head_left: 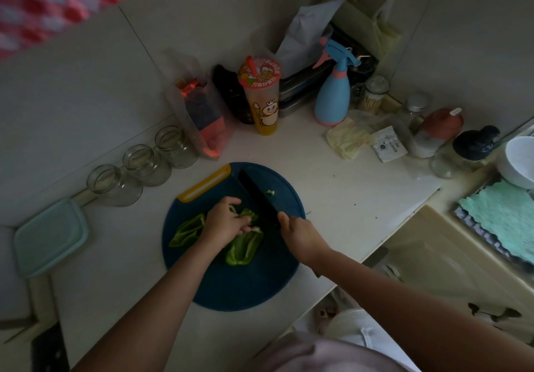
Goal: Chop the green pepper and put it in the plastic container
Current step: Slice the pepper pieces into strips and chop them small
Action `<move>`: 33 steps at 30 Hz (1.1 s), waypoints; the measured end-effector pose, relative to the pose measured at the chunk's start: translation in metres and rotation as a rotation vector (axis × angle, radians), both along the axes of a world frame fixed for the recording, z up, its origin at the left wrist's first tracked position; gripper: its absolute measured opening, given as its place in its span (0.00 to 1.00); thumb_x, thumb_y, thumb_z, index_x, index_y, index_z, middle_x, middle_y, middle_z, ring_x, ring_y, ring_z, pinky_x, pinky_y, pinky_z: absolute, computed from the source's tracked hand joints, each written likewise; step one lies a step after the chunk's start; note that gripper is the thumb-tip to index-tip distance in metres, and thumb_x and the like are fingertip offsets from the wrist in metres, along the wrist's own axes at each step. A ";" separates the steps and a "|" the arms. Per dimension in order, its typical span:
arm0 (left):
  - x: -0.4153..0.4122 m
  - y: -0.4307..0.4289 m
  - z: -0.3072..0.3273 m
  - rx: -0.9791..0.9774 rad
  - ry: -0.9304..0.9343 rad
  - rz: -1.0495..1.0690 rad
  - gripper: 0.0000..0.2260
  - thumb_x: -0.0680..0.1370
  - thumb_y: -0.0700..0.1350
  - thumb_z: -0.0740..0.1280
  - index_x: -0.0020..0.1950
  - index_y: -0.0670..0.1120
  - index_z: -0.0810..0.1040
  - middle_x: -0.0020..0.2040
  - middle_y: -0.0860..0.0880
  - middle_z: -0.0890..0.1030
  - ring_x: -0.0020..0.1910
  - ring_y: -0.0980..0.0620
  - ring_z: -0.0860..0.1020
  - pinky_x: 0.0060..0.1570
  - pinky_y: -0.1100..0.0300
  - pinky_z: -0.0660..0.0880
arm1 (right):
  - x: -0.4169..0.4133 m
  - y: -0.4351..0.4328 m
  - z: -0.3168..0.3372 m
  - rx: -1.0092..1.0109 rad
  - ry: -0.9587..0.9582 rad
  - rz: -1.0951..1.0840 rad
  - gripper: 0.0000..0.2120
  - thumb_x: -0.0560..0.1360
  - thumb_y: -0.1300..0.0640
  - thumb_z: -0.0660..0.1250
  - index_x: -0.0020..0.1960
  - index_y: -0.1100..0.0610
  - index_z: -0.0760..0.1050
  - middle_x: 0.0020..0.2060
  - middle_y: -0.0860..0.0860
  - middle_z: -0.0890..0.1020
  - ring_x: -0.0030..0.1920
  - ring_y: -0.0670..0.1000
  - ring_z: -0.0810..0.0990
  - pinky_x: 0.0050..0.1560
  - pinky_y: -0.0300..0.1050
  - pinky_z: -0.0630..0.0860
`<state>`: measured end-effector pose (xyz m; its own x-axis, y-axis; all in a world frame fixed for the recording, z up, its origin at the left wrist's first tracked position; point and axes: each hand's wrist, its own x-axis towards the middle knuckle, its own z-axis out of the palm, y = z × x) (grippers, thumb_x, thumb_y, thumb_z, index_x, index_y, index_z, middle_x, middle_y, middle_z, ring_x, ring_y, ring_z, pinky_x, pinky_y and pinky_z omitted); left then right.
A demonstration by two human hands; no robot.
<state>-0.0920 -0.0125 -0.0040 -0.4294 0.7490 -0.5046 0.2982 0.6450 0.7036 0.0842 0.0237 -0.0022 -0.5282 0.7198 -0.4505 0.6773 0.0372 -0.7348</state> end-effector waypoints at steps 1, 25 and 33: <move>0.000 0.001 0.000 -0.009 -0.024 0.036 0.19 0.74 0.35 0.69 0.64 0.40 0.70 0.51 0.37 0.80 0.31 0.54 0.79 0.26 0.70 0.73 | 0.003 -0.002 -0.002 0.007 -0.004 0.005 0.23 0.83 0.46 0.46 0.36 0.57 0.66 0.31 0.51 0.71 0.33 0.49 0.71 0.41 0.43 0.66; 0.018 0.012 0.009 -0.171 -0.008 0.061 0.04 0.74 0.35 0.67 0.45 0.33 0.78 0.34 0.42 0.81 0.21 0.57 0.77 0.23 0.67 0.71 | 0.024 -0.023 -0.004 0.380 -0.228 0.268 0.21 0.81 0.42 0.43 0.53 0.55 0.67 0.31 0.47 0.69 0.34 0.53 0.73 0.37 0.44 0.67; 0.022 0.012 0.013 -0.170 0.027 0.044 0.03 0.75 0.34 0.65 0.42 0.35 0.77 0.29 0.45 0.79 0.19 0.60 0.75 0.21 0.70 0.69 | 0.023 -0.023 -0.005 0.328 -0.233 0.263 0.20 0.81 0.42 0.44 0.53 0.55 0.67 0.35 0.49 0.73 0.35 0.52 0.73 0.38 0.46 0.71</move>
<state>-0.0699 -0.0001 0.0085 -0.4753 0.6338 -0.6103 0.2840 0.7670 0.5754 0.1071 0.0008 -0.0071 -0.6236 0.6991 -0.3498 0.7590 0.4343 -0.4851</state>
